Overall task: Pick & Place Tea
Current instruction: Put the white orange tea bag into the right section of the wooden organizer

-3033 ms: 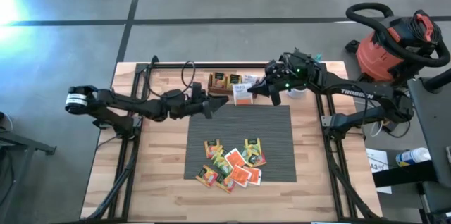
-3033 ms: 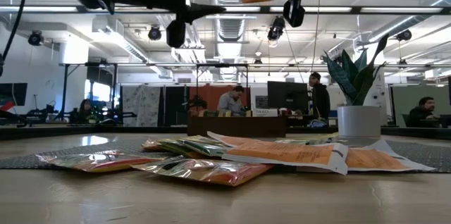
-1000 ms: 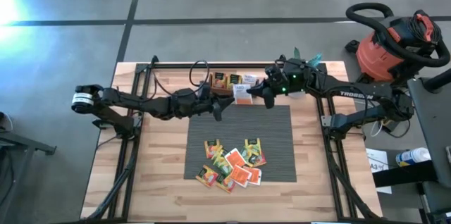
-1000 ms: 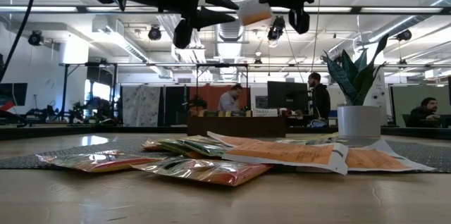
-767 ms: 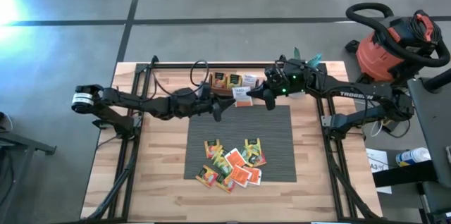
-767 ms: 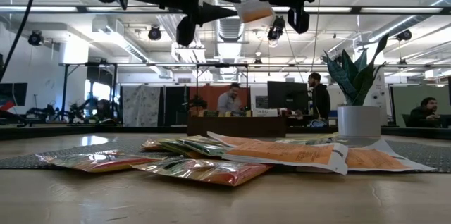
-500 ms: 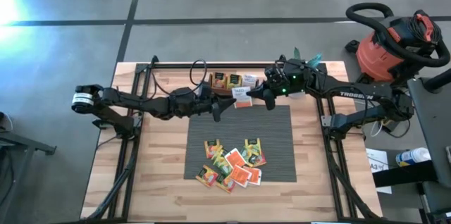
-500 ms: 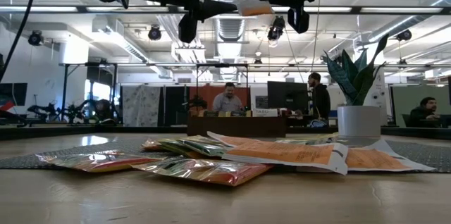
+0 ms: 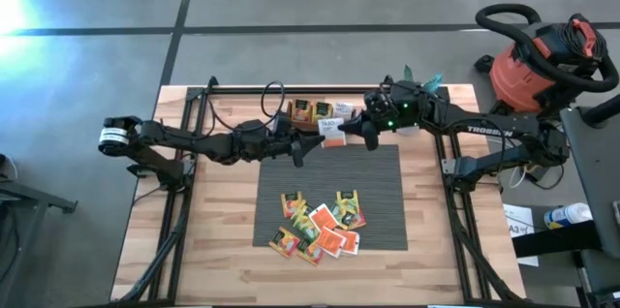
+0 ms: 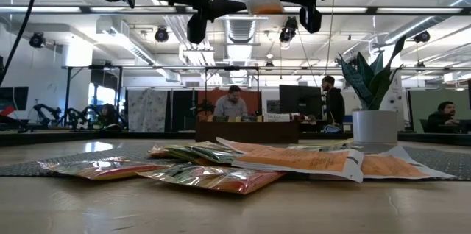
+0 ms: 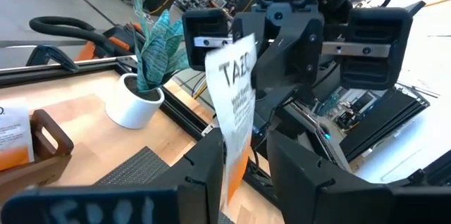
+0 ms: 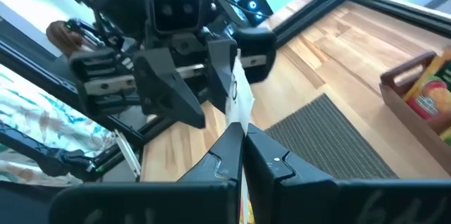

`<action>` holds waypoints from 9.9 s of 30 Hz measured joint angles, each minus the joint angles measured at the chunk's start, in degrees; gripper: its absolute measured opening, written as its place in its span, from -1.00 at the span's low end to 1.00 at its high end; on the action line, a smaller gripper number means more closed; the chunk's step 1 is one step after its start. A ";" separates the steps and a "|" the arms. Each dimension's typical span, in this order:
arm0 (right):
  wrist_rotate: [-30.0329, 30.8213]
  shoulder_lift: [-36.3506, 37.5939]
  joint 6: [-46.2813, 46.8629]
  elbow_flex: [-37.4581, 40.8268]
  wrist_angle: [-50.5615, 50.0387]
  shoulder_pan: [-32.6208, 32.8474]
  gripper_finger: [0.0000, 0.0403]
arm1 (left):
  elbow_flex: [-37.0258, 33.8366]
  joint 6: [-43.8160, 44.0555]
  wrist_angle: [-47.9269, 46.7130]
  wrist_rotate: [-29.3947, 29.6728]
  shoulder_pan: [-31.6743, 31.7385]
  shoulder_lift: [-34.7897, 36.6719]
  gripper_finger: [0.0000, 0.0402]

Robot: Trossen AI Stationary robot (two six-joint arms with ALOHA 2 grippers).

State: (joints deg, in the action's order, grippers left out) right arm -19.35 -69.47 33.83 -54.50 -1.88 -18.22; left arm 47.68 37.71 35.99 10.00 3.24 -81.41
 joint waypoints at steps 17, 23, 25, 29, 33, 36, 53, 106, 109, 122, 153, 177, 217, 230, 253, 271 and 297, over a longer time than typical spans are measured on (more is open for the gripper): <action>0.13 0.00 2.86 0.09 0.76 -0.02 -0.96 | 1.05 -3.65 0.00 -0.93 -0.02 -0.04 -0.76; 1.35 0.00 2.77 0.09 0.78 0.00 -0.96 | 1.05 -5.21 -0.02 -0.92 0.02 -0.04 -0.98; 1.35 0.00 2.68 0.09 0.76 0.00 -0.96 | 1.05 -5.71 0.00 -0.94 0.02 -0.04 -0.99; 1.35 0.00 2.55 -0.03 0.08 -0.02 -0.92 | 1.05 -5.86 -0.33 -0.92 0.00 -0.04 -0.99; 1.37 0.00 1.48 -0.24 -1.31 -0.02 -0.76 | 1.03 -6.23 -2.53 -0.48 0.00 -0.04 -1.00; 1.35 0.00 0.20 -0.24 -1.36 -0.04 -0.59 | 1.03 -6.18 -4.66 -0.93 -0.02 -0.04 -1.00; -5.16 -0.02 -13.52 -0.35 -16.14 -0.21 -0.25 | 9.59 -7.74 -8.88 -8.11 -0.61 -11.87 -1.00; 3.52 -13.13 -38.53 -5.20 -21.91 -9.90 -0.96 | 14.84 -2.65 -27.67 3.59 -1.32 -13.93 -0.41; 3.51 -16.96 -42.30 -8.06 -24.22 -11.64 -0.96 | 14.84 -1.46 -28.52 3.78 -1.29 -13.79 -0.41; 3.49 -27.16 -51.01 -15.61 -27.83 -18.42 -0.96 | 14.75 1.82 -29.79 5.39 -3.42 -13.79 -0.41; 18.10 -34.40 -56.07 -15.63 -27.94 -19.23 -0.85 | 14.75 8.16 -30.66 20.99 -11.71 -13.79 -0.41; 10.03 -22.06 -46.98 -15.56 -27.89 -18.78 -0.50 | 14.75 21.63 -52.21 22.04 -14.01 -11.02 -0.41; -2.37 -15.65 -29.43 -11.62 -32.37 3.74 -0.65 | 11.22 27.29 -66.45 3.56 -27.69 -11.32 -0.41; -1.99 -15.65 -28.13 -11.58 -29.26 3.74 -0.68 | 11.17 27.26 -66.40 3.56 -27.67 -11.28 -0.41; -1.48 -15.63 -27.41 -11.58 -29.17 5.65 -0.69 | 11.10 27.21 -66.42 3.56 -27.63 -11.23 -0.41; 0.06 -15.59 -30.19 -11.58 -29.02 5.70 -0.69 | 11.10 27.21 -66.42 3.56 -27.65 -11.23 -0.41; 0.04 -15.28 -28.19 -11.58 -29.09 7.67 -0.68 | 11.10 27.21 -66.42 3.56 -27.67 -11.23 -0.41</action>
State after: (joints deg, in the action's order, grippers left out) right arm -19.31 -84.75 5.64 -66.08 -30.97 -10.54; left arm 58.78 64.93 -30.44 13.56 -24.43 -92.64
